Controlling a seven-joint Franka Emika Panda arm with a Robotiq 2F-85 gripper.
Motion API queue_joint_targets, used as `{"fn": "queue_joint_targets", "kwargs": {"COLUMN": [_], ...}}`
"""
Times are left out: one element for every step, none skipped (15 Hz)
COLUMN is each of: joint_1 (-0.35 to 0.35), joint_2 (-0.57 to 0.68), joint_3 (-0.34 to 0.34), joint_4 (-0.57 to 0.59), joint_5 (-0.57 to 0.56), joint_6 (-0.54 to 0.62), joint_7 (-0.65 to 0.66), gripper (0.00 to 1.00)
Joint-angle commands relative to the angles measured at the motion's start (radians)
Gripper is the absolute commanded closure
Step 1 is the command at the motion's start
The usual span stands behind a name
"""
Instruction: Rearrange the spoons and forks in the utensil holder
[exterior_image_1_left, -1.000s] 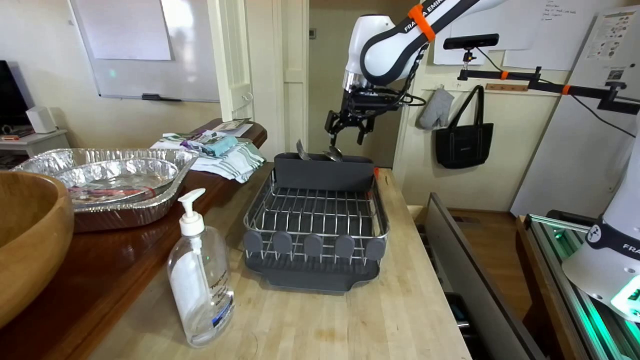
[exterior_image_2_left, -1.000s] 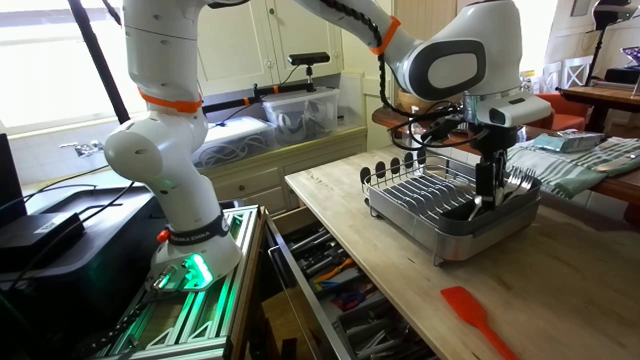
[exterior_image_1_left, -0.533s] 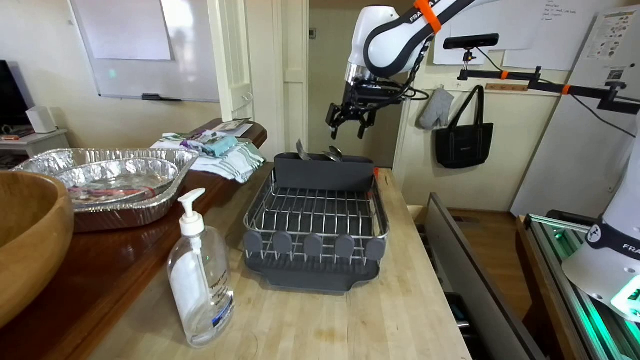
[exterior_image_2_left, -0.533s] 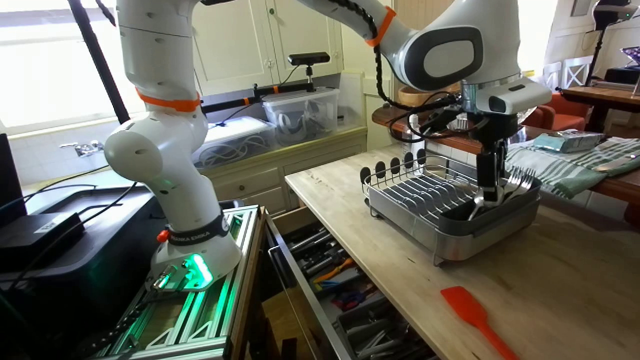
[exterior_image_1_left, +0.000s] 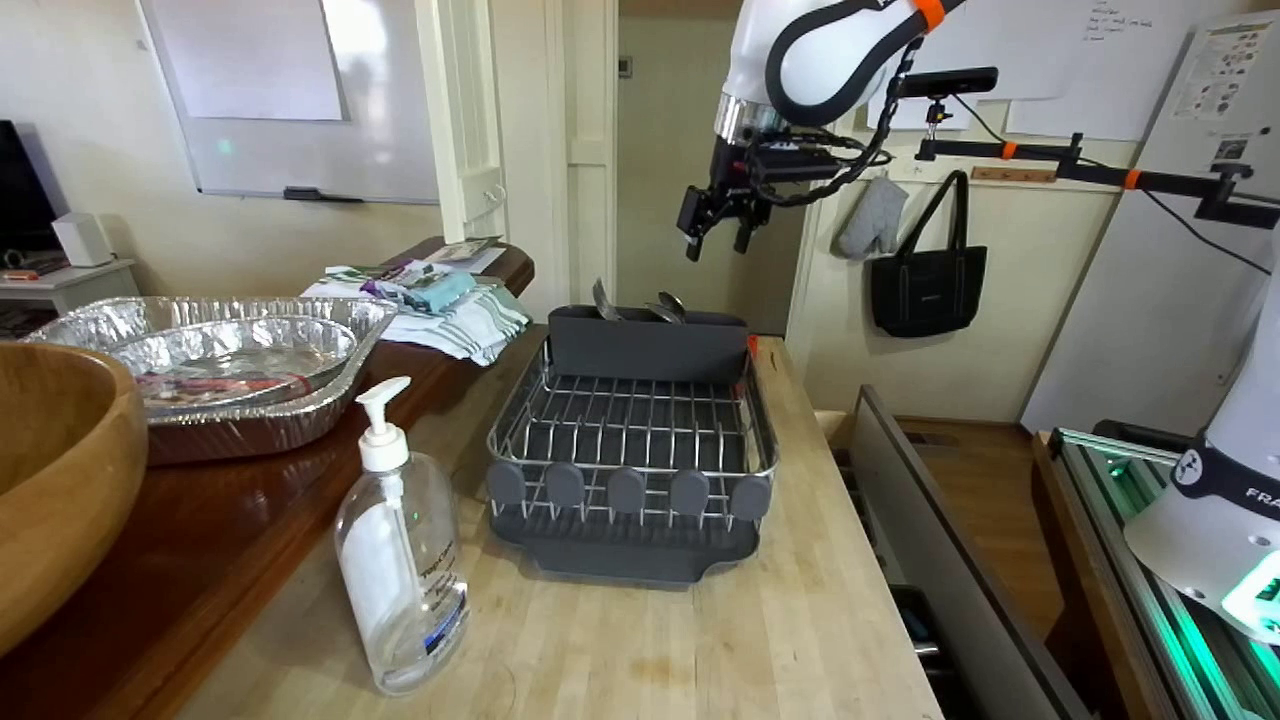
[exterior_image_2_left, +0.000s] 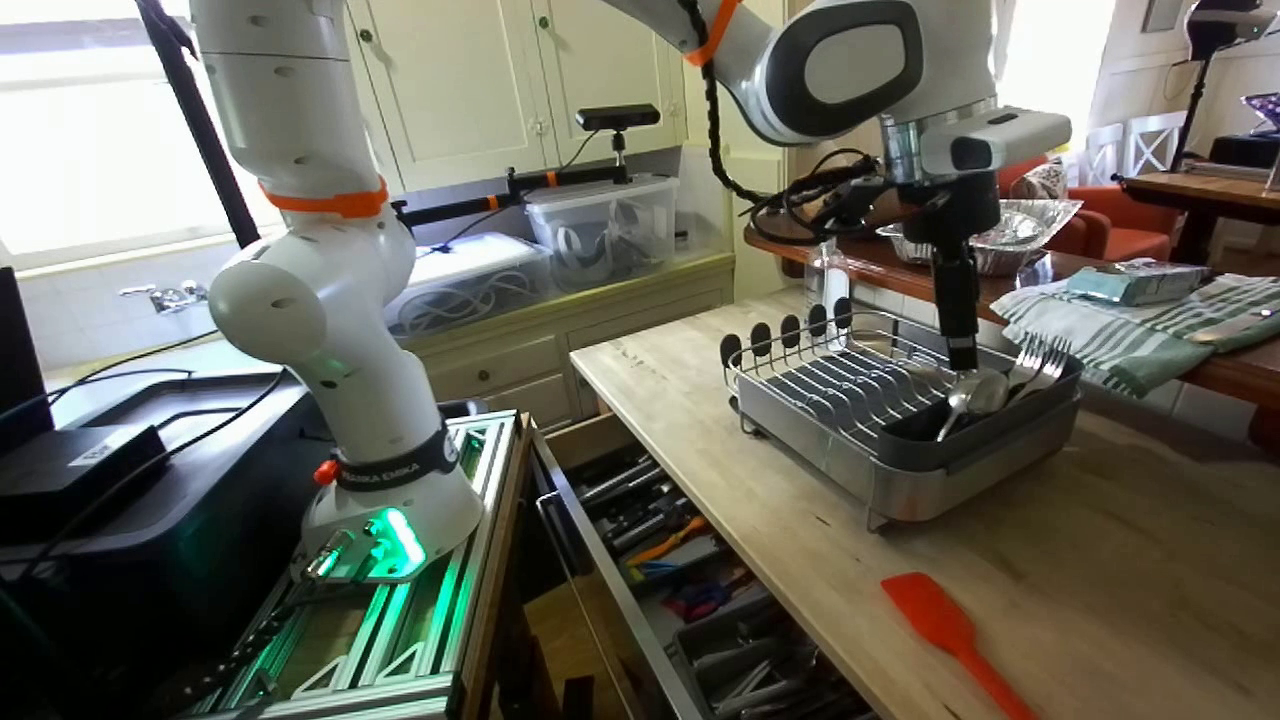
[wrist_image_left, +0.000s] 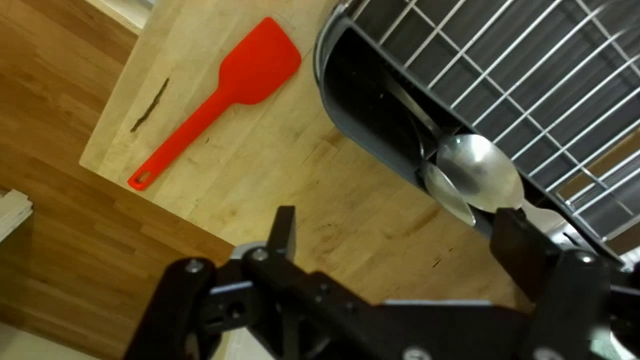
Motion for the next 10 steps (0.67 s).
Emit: {"fn": "queue_joint_targets", "kwargs": {"joint_1": [0.001,-0.001,-0.004,-0.006,-0.007,-0.007,-0.013,-0.013,-0.013,-0.014], "joint_2": [-0.105,-0.123,-0.141,-0.156,-0.172,-0.183,-0.135,-0.147,-0.157,-0.162], "joint_3": [0.01,0.016,0.022,0.026,0.031,0.035,0.035,0.039,0.041,0.042], "joint_4": [-0.076,-0.085,-0.094,-0.101,-0.109,-0.113,-0.073,-0.079,-0.085,-0.09], "joint_5": [-0.069,-0.077,-0.075,-0.072,-0.072,-0.079,-0.058,-0.059,-0.06,-0.06], "joint_6": [-0.063,-0.079,-0.093,-0.106,-0.116,-0.128,-0.099,-0.109,-0.112,-0.113], "joint_7": [-0.063,-0.082,-0.109,-0.13,-0.14,-0.13,-0.119,-0.121,-0.123,-0.124], "gripper": [0.0,0.0,0.0,0.0,0.0,0.0,0.0,0.0,0.0,0.0]}}
